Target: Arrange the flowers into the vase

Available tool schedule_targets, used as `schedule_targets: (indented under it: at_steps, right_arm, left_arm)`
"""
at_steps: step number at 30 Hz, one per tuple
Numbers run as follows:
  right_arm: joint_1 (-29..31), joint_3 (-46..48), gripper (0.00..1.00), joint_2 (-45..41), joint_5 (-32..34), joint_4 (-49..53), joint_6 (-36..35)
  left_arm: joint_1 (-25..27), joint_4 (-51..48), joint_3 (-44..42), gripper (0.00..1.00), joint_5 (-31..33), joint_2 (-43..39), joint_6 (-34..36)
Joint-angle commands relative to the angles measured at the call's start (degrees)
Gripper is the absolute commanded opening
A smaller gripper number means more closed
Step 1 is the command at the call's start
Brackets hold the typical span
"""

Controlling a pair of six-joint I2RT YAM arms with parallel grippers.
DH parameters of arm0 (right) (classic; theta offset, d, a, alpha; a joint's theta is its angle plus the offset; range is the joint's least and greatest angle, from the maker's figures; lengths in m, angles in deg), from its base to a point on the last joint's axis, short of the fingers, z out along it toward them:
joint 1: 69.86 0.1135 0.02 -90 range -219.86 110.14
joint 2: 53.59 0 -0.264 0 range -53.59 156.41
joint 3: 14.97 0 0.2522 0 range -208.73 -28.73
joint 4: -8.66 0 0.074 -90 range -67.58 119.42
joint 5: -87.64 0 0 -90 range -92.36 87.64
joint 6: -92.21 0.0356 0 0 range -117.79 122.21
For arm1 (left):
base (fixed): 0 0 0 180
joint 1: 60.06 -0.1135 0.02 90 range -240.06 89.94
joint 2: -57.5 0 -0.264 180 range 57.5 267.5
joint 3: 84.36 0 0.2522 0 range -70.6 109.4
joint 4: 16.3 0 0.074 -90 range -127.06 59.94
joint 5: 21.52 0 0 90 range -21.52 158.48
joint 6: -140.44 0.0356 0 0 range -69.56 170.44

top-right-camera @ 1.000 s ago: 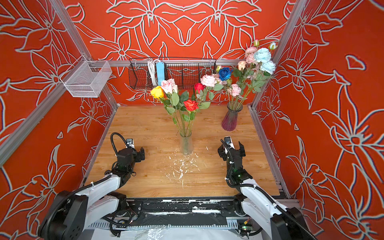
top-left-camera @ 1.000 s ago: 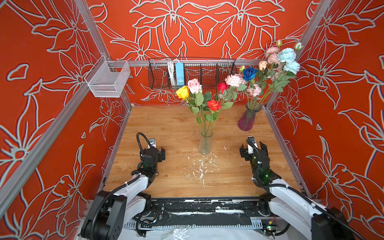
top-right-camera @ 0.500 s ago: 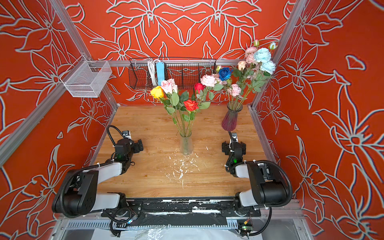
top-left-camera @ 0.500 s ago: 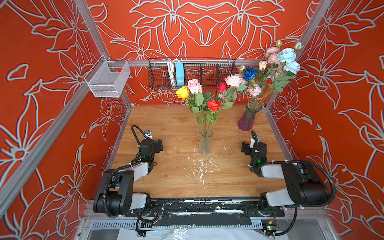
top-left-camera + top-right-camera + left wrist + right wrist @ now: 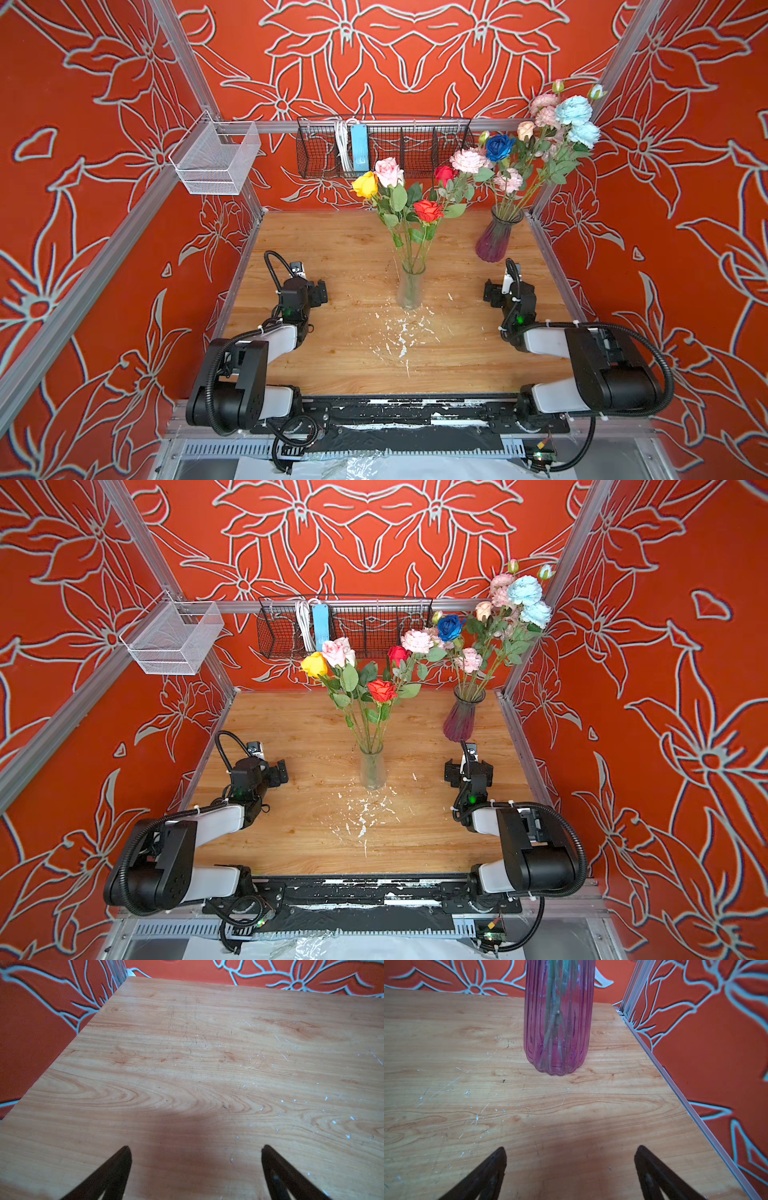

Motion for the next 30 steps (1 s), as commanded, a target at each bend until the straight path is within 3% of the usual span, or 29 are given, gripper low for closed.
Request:
schedule_targets:
  at_steps: [1, 8, 30]
  right_arm:
    - [0.1, -1.1, 0.98, -0.3, -0.8, 0.0, 0.7]
    - [0.3, -1.2, 0.97, -0.4, -0.7, 0.4, 0.7]
    - [0.4, -1.0, 0.97, -0.5, -0.5, 0.4, 0.7]
  left_arm:
    - [-0.2, -0.1, 0.1, 0.97, -0.4, -0.3, -0.6]
    - [-0.1, -1.0, 1.0, 0.97, -3.7, 0.0, 1.0]
    - [-0.2, -0.8, 0.7, 0.97, -3.8, 0.0, 1.1]
